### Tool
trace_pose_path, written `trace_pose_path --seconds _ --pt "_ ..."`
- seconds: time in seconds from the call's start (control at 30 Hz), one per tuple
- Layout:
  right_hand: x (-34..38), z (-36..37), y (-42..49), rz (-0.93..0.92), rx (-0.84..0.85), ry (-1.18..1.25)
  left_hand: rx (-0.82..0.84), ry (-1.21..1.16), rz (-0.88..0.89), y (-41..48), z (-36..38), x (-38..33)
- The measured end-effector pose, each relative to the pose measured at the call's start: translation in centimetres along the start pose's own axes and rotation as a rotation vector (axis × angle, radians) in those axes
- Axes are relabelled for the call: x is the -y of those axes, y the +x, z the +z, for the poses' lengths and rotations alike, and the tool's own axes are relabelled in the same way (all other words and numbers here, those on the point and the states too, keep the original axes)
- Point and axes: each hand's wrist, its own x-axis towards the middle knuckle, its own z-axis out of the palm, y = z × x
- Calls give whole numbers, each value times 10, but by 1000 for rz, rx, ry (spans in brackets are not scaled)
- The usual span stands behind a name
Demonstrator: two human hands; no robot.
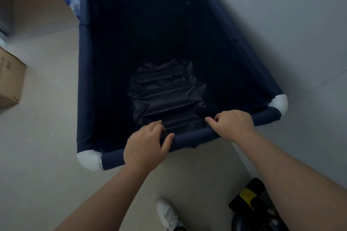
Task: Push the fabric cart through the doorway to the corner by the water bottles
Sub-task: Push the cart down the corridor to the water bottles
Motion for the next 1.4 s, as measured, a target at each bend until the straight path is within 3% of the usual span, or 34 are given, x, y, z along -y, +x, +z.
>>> trace_pose_path --seconds 0.3,0.57,1.3,1.4 --pt "-11 -10 29 -33 27 8 24 45 -33 30 6 -6" --pt "-26 -14 56 -94 10 5 22 -3 -210 56 5 -18" --pt "-30 -53 115 -94 214 -102 141 42 -166 116 9 -20" --pt "-31 -60 117 -235 288 -218 152 46 -160 118 8 -21"
